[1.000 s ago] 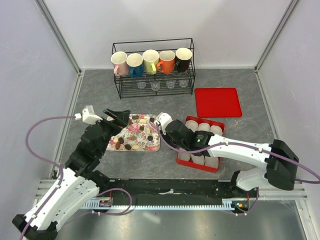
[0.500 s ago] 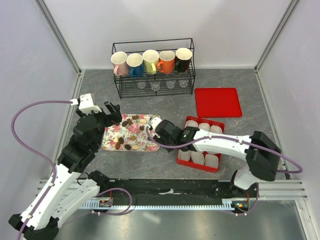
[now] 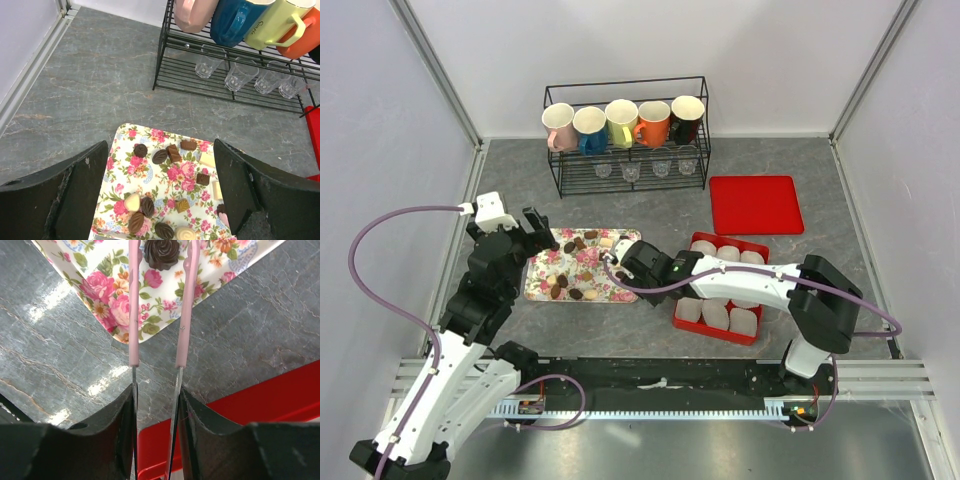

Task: Pack the chocolate
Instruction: Pick up the fake chocolate from the plate.

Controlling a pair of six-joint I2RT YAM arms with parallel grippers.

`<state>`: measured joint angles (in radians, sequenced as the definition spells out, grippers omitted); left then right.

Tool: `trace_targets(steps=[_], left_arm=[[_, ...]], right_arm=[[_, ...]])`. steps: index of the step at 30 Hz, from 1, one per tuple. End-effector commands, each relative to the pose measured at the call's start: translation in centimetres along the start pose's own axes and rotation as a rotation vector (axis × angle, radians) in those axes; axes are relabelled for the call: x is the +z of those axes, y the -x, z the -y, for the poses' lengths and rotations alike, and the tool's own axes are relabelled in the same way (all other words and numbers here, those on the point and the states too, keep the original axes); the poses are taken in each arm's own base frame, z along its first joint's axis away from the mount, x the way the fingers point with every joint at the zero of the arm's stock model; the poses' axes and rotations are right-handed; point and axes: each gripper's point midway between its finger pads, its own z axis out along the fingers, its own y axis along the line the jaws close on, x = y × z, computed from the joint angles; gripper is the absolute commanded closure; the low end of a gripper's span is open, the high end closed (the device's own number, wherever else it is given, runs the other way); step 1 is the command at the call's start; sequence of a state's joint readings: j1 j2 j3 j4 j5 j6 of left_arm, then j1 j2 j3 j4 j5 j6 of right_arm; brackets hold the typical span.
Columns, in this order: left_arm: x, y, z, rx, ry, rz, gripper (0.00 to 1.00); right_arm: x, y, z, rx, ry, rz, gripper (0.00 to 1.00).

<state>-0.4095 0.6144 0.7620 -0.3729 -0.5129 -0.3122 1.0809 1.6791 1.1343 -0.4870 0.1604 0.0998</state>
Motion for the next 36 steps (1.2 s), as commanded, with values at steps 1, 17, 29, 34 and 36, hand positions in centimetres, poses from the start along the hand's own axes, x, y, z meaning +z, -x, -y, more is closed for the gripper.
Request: trace_targets(steps=[1, 17, 29, 34, 36], left_arm=[[0.1, 0.1, -0.2, 0.034, -0.003, 0.007, 0.08], [0.2, 0.0, -0.1, 0.027, -0.014, 0.000, 0.08], [0.0, 0.1, -0.1, 0.020, -0.018, 0.008, 0.09], [-0.1, 0.2, -0.2, 0.017, -0.018, 0.013, 0.09], [-0.1, 0.2, -0.2, 0.016, -0.020, 0.013, 0.09]], right_arm=[[-0.3, 1.8, -0.3, -0.015, 0.016, 0.035, 0.58], [0.2, 0.9, -0.6, -0.035, 0.029, -0.023, 0.57], [-1.8, 2.2, 0.5, -0.022, -0.020, 0.027, 0.82], [-2.7, 3.2, 0.9, -0.004, -0.036, 0.068, 0.84], [-3.0, 3.5, 1.0, 0.003, -0.041, 0.085, 0.85]])
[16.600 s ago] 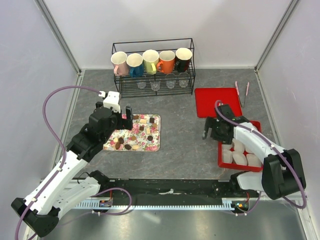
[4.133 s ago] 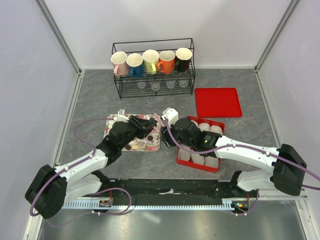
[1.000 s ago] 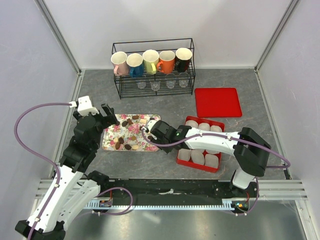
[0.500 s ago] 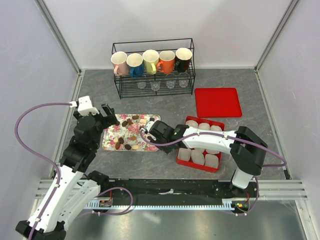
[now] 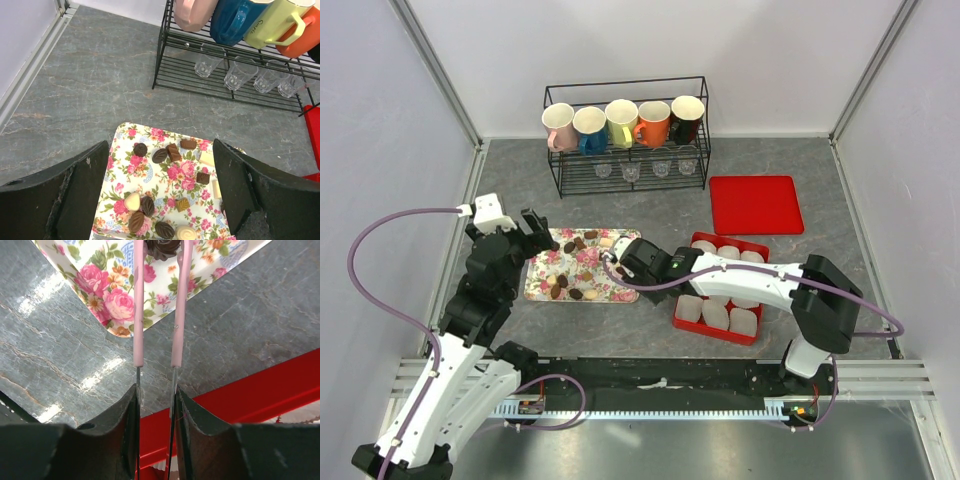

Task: Pack the chocolate
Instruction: Pick up the fake chocolate from the plate, then place the fake chocolate in the packing box.

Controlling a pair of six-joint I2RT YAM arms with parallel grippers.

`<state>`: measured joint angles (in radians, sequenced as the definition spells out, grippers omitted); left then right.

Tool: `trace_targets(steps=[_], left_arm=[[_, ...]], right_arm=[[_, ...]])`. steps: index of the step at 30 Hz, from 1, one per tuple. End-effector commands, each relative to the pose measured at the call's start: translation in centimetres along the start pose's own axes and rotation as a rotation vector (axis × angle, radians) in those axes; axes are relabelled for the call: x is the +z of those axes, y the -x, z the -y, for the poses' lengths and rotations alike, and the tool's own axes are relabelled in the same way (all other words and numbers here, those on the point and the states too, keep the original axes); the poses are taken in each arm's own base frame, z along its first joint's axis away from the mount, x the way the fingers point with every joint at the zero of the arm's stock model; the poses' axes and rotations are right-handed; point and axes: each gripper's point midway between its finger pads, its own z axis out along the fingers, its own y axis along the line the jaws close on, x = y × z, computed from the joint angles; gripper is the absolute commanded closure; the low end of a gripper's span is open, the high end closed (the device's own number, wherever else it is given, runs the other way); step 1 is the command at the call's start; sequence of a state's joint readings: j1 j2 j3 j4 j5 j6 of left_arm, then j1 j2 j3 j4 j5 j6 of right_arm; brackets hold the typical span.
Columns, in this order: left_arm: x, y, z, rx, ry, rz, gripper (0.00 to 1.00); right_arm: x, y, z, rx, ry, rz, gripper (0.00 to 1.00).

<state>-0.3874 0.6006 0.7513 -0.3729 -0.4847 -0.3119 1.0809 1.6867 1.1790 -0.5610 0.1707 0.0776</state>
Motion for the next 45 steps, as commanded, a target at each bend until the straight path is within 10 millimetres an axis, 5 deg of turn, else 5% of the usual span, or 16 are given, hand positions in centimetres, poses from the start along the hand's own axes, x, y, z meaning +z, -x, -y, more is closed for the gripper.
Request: trace_targets(steps=[1, 12, 20, 33, 45], left_arm=[[-0.1, 0.4, -0.1, 0.023, -0.010, 0.016, 0.09], [-0.3, 0.5, -0.1, 0.016, -0.014, 0.023, 0.09], [-0.2, 0.4, -0.1, 0.017, -0.013, 0.019, 0.09], [-0.2, 0.3, 0.1, 0.018, -0.021, 0.014, 0.09], [-0.1, 0.0, 0.3, 0.019, -0.031, 0.004, 0.09]], right_arm=[[-2.5, 3.5, 0.7, 0.034, -0.027, 0.122, 0.85], [-4.5, 4.9, 2.2, 0.105, -0.084, 0.203, 0.86], [-6.4, 4.2, 5.2, 0.192, -0.119, 0.233, 0.86], [-9.1, -1.9, 11.1, 0.401, -0.230, 0.160, 0.86], [-9.5, -6.8, 12.6, 0.548, -0.231, 0.071, 0.87]])
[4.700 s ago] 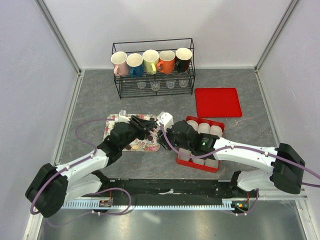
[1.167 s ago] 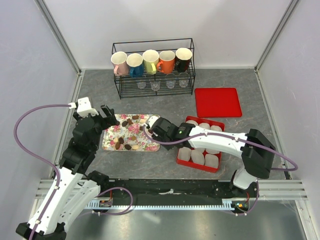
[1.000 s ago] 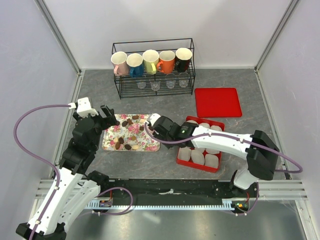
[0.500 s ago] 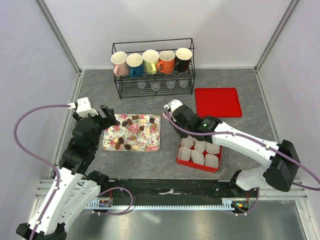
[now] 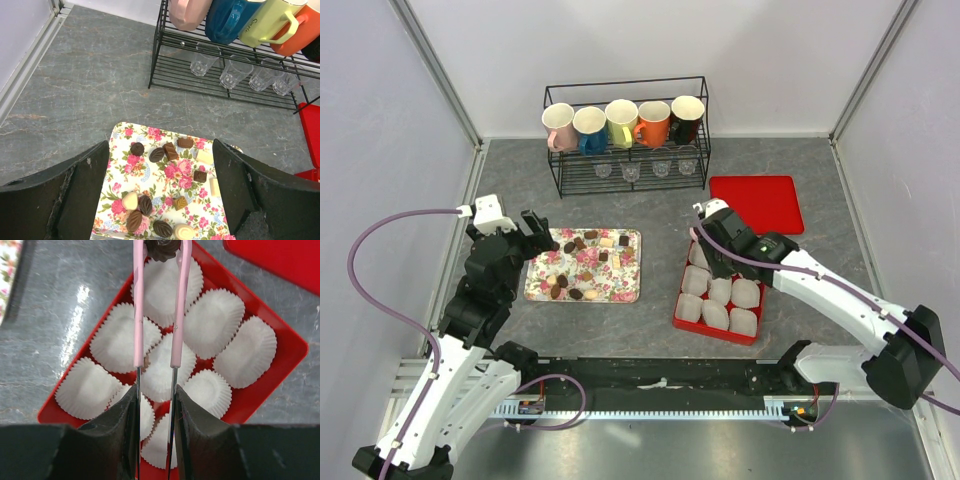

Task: Pack the chocolate
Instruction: Place the fake chocolate in the packing box.

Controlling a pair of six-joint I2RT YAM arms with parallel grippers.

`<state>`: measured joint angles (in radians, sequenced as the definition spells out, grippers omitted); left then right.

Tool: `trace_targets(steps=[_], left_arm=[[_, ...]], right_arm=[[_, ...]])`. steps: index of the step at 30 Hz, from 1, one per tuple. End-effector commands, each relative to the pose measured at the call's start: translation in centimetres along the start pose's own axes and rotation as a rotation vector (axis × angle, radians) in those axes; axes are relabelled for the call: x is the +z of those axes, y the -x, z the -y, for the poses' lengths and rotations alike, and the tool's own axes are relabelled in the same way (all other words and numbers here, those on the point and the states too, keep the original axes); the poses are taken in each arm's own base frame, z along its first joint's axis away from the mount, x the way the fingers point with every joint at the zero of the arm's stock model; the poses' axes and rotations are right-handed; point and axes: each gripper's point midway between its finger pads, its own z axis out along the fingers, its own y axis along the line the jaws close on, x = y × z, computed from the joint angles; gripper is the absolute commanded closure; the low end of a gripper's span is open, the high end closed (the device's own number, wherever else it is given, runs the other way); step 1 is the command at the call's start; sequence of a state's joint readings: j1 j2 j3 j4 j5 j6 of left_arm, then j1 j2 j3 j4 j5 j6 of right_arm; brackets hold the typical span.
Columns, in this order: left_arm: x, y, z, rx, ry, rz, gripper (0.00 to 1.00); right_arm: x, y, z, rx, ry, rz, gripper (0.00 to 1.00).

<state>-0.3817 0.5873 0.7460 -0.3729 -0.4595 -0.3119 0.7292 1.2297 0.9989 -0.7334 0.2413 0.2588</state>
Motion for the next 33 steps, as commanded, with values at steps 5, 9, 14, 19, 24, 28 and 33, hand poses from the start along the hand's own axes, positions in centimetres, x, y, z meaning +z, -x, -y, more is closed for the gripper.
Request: trace_targets(steps=[5, 9, 14, 19, 24, 28, 33], left_arm=[[0.2, -0.1, 0.3, 0.025, -0.016, -0.003, 0.09], [0.2, -0.1, 0.2, 0.023, -0.015, -0.003, 0.09], [0.2, -0.1, 0.3, 0.024, -0.017, -0.005, 0.10], [0.2, -0.1, 0.3, 0.024, -0.020, -0.006, 0.10], [0.2, -0.1, 0.3, 0.025, -0.021, -0.004, 0.10], [0.2, -0.2, 0.3, 0.024, -0.020, -0.006, 0.10], [0.2, -0.2, 0.3, 0.024, -0.019, -0.005, 0.10]], right_arm=[[0.6, -1.8, 0.1, 0.062, 0.030, -0.068, 0.86], [1.3, -2.4, 0.3, 0.082, 0.031, -0.109, 0.86], [2.0, -3.4, 0.6, 0.108, 0.027, -0.150, 0.86], [2.5, -3.8, 0.6, 0.114, 0.034, -0.171, 0.86], [3.1, -4.3, 0.5, 0.111, 0.041, -0.192, 0.85], [3.6, -4.3, 0.6, 0.108, 0.036, -0.192, 0.84], [4.1, -4.5, 0.9, 0.109, 0.015, -0.196, 0.80]])
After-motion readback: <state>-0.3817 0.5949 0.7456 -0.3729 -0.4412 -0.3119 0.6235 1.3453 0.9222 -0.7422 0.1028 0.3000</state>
